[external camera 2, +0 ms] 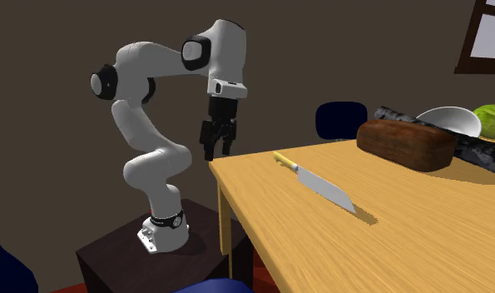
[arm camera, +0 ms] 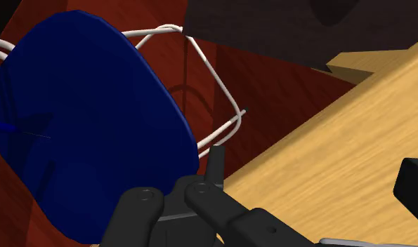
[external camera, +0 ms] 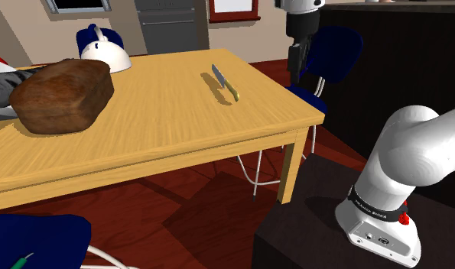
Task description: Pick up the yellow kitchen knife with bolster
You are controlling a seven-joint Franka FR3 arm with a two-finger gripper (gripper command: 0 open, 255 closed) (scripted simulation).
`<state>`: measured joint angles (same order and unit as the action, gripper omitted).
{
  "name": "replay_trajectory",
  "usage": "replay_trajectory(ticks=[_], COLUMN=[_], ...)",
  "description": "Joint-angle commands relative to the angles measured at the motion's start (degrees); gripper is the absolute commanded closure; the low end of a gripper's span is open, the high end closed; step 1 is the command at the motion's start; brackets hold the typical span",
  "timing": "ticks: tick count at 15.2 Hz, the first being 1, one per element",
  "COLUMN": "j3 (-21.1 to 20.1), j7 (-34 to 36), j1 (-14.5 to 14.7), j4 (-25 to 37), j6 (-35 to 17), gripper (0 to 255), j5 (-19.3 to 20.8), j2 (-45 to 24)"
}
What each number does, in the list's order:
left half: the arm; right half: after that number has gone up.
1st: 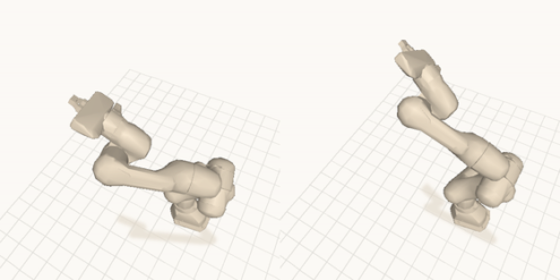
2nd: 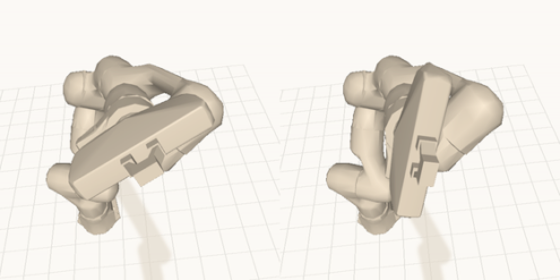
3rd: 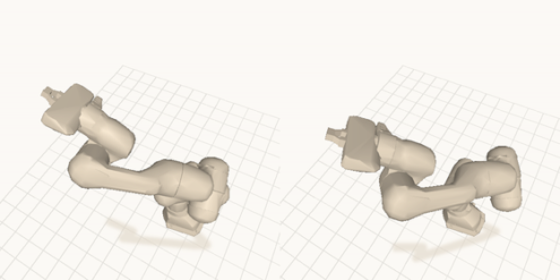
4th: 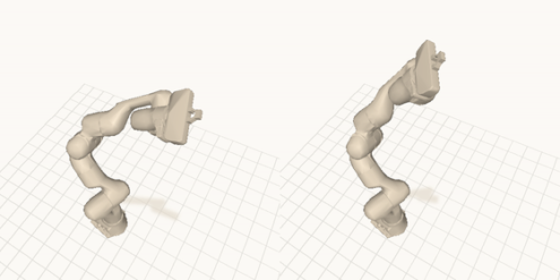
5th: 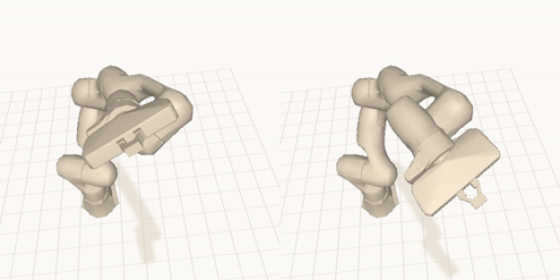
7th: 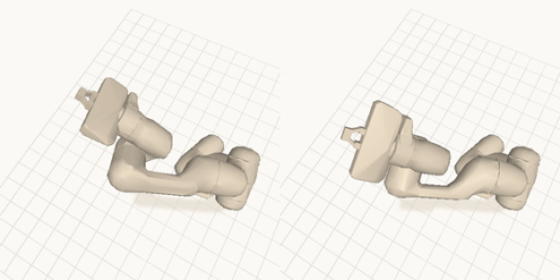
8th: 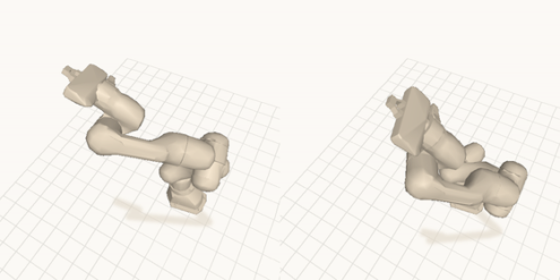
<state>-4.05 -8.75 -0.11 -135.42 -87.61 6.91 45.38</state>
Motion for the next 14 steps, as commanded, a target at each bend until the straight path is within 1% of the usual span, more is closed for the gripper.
replay_trajectory(ticks=[1, 5, 8, 11, 14], j3=[0.00, -4.21, -6.99, -9.46, -11.54], j7=[0.00, 11.59, 20.03, 28.32, 36.49], j1=[0.00, -2.12, -3.87, -5.69, -7.43], j4=[0.00, 4.06, 8.01, 12.67, 17.98], j6=[0.00, -3.74, -6.31, -8.54, -10.32], gripper=[0, 0, 0, 0, 0], j5=[0.00, -3.80, -5.64, -6.63, -6.75], j2=[0.00, -6.84, -12.40, -18.18, -24.13])
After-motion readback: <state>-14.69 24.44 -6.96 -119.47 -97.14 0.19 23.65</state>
